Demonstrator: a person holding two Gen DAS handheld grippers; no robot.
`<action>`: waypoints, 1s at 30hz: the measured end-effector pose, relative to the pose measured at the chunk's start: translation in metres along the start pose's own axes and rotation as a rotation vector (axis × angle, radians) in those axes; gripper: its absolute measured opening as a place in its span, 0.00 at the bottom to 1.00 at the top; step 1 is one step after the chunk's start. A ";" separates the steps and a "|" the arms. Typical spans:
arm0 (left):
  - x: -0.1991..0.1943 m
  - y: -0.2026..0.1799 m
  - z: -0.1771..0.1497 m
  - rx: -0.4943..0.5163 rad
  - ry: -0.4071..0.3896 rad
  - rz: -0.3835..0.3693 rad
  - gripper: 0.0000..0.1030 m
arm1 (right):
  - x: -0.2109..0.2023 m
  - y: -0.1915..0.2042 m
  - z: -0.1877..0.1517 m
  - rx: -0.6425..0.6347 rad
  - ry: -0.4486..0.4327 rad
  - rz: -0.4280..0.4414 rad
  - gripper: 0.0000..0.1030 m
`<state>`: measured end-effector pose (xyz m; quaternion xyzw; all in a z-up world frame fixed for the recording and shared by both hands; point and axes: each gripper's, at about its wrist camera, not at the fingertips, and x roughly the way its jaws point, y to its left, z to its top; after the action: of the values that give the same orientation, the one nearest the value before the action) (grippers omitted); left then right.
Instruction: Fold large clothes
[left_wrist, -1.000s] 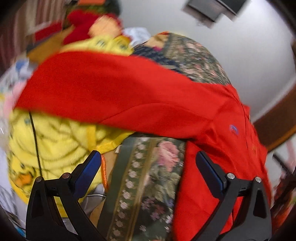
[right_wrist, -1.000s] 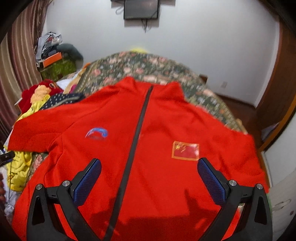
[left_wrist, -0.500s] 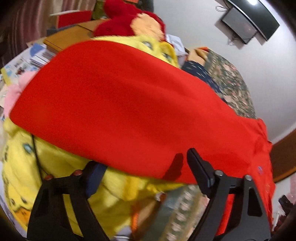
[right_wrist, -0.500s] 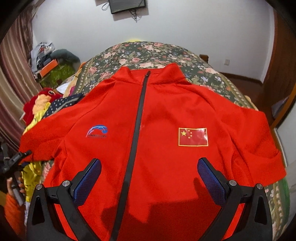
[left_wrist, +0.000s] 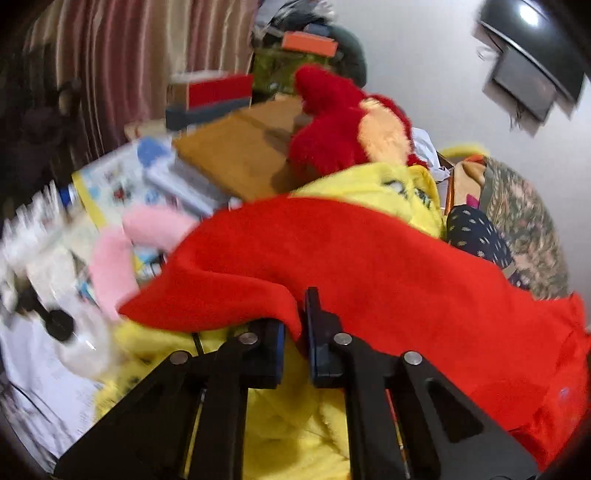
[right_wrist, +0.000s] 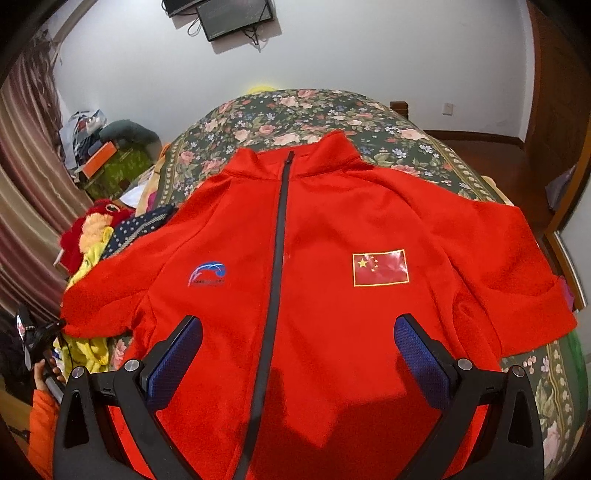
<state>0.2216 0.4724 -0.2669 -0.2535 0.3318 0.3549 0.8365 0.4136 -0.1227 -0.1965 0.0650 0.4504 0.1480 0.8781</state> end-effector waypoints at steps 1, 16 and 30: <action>-0.009 -0.010 0.004 0.041 -0.033 0.021 0.05 | -0.003 -0.001 0.000 0.001 -0.004 0.001 1.00; -0.166 -0.243 0.079 0.377 -0.353 -0.347 0.02 | -0.053 -0.039 0.003 0.061 -0.081 0.043 1.00; -0.139 -0.466 -0.112 0.877 -0.025 -0.596 0.02 | -0.068 -0.087 0.001 0.049 -0.074 0.038 1.00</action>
<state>0.4610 0.0507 -0.1503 0.0412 0.3527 -0.0675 0.9324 0.3945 -0.2267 -0.1644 0.1005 0.4200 0.1511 0.8892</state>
